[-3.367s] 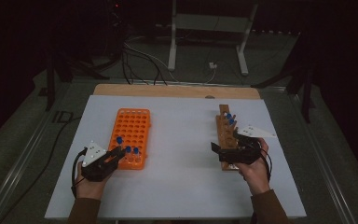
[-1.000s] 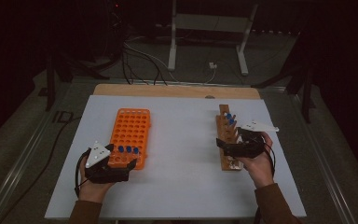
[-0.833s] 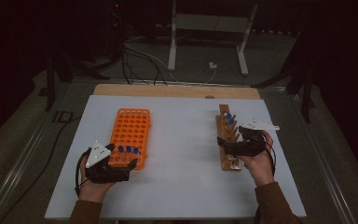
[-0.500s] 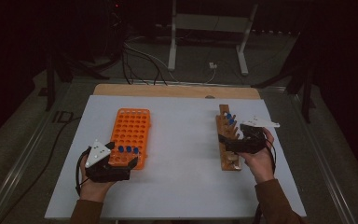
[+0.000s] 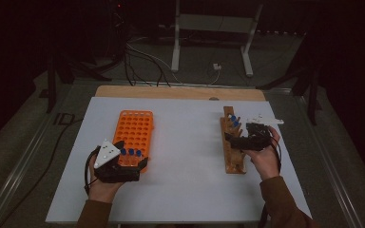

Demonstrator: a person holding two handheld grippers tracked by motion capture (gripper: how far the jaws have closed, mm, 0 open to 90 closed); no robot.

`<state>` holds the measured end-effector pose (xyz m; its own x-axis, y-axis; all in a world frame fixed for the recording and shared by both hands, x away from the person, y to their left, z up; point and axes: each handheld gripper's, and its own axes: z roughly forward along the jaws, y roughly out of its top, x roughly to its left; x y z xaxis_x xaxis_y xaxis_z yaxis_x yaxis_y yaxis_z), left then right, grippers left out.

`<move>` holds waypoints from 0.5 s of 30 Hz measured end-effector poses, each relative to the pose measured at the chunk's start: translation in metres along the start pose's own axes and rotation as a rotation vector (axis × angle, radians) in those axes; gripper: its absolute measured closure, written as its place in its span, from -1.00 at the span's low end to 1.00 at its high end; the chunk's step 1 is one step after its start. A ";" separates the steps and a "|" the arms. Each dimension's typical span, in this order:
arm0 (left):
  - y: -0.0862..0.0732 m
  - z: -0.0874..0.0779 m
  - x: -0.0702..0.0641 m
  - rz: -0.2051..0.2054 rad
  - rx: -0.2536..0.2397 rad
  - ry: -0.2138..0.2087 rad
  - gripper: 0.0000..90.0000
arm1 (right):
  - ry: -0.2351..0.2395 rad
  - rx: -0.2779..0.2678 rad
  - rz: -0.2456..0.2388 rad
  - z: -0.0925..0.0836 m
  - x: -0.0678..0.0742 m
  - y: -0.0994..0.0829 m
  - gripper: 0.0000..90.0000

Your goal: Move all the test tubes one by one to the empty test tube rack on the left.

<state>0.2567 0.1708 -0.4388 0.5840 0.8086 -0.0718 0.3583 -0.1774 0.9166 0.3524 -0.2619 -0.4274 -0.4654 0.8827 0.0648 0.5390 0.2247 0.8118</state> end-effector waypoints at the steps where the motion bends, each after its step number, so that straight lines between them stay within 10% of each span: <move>1: 0.000 0.001 -0.001 0.001 -0.001 -0.001 -0.99 | -0.008 0.003 -0.001 0.002 -0.002 0.000 -0.92; 15: -0.001 -0.002 0.000 -0.001 -0.013 -0.004 -0.99 | -0.042 0.022 0.027 0.023 -0.017 0.004 0.02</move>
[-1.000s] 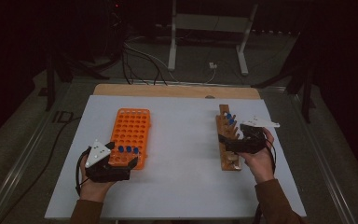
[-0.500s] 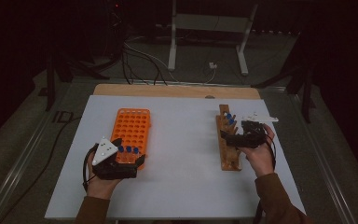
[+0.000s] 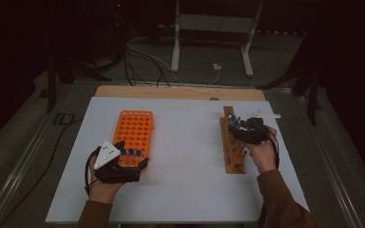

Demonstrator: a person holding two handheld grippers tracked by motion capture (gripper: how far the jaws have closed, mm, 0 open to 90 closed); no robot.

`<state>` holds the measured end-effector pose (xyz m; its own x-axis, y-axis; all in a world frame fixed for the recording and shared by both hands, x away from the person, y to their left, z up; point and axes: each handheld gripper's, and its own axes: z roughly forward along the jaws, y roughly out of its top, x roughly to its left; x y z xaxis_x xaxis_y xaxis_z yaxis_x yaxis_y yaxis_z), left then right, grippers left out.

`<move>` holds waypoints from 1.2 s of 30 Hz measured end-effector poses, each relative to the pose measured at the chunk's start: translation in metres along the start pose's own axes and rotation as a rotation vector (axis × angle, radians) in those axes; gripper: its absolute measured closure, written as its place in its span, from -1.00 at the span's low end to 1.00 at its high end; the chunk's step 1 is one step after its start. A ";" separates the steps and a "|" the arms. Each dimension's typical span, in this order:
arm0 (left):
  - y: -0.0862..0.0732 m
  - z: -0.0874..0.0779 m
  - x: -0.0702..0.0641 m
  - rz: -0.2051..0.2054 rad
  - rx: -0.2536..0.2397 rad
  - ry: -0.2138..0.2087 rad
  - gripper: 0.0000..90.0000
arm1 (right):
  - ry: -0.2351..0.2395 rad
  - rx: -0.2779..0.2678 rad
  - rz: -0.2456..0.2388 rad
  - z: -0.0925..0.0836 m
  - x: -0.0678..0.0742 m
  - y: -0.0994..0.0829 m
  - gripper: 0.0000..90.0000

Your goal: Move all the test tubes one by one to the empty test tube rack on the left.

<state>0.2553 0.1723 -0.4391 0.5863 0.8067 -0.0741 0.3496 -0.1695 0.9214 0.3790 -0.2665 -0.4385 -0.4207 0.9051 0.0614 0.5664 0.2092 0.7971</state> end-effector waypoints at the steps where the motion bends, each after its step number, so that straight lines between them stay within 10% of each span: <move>1: 0.000 0.000 0.000 -0.002 -0.001 0.000 -0.99 | 0.004 0.002 -0.003 0.002 0.000 0.000 0.10; 13: -0.001 -0.001 0.002 -0.007 -0.001 0.003 -0.99 | -0.026 0.019 -0.033 0.016 0.004 -0.001 0.65; 36: -0.002 -0.002 0.003 -0.011 0.001 -0.001 -0.99 | -0.067 -0.004 -0.054 0.007 0.009 0.000 0.69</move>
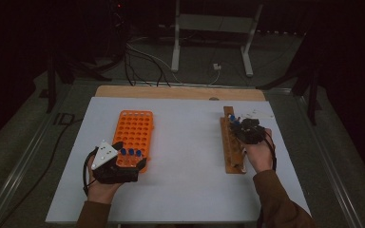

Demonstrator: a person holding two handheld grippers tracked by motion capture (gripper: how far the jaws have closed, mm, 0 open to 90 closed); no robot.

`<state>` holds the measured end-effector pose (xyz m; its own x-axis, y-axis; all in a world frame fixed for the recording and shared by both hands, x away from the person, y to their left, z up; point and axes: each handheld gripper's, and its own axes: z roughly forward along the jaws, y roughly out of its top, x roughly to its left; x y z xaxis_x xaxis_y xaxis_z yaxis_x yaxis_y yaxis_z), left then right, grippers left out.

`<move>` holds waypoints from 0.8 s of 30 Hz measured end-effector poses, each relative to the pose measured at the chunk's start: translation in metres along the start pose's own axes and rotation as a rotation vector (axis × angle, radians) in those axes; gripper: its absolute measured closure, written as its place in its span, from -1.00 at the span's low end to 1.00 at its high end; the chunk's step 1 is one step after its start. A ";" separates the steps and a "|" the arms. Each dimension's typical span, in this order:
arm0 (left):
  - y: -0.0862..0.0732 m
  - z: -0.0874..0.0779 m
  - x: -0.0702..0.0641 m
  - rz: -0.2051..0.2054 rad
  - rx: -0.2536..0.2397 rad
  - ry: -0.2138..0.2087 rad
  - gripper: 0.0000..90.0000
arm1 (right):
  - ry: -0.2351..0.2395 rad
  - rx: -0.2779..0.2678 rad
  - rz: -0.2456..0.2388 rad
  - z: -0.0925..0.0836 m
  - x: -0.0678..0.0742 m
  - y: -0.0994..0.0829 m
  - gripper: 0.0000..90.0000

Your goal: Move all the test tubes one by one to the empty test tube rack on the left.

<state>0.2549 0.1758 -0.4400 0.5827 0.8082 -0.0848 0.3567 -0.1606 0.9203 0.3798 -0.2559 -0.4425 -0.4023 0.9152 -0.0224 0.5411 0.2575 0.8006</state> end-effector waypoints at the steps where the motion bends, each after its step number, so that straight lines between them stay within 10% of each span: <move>1: 0.000 0.000 0.000 0.000 0.001 0.000 -0.99 | -0.001 -0.005 0.001 -0.001 0.000 0.001 0.69; 24: 0.001 0.001 -0.002 0.005 0.007 -0.006 -0.99 | 0.029 -0.114 0.018 -0.045 -0.003 0.030 0.69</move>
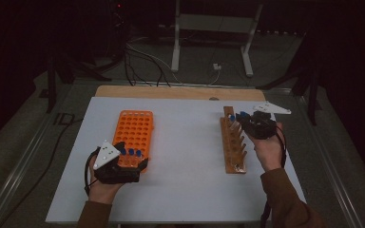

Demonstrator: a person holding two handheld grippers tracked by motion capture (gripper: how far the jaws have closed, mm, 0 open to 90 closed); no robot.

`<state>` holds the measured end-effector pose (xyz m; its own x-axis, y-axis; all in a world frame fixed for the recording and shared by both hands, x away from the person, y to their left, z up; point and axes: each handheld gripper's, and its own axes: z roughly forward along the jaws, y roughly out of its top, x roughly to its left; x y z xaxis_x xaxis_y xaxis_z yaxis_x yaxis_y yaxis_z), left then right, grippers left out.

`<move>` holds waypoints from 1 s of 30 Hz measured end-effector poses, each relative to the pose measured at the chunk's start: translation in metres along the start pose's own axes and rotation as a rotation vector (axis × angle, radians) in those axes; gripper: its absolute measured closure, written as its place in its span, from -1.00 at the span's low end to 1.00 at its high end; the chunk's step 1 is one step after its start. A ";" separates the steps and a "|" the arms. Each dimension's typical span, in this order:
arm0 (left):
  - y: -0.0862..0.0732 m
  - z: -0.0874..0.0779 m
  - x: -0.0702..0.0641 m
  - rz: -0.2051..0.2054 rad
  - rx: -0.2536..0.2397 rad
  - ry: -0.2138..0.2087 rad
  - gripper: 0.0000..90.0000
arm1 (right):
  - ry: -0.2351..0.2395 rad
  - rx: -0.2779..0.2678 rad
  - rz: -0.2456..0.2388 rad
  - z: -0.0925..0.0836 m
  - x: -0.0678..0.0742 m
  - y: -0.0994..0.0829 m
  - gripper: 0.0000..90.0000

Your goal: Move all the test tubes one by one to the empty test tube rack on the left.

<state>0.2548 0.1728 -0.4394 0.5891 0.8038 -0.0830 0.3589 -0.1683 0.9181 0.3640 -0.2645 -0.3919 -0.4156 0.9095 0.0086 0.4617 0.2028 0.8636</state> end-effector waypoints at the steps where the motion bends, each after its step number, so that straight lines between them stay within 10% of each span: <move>1: 0.000 0.000 0.000 -0.003 -0.004 0.001 -0.99 | 0.002 -0.005 -0.002 -0.001 0.001 0.001 0.69; 30: 0.015 0.013 -0.024 0.058 -0.007 -0.015 -0.98 | 0.239 0.033 -0.094 -0.003 0.067 0.011 0.69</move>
<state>0.2554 0.1440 -0.4286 0.6197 0.7840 -0.0357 0.3189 -0.2100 0.9242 0.3393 -0.2027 -0.3806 -0.6292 0.7755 0.0511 0.4359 0.2976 0.8494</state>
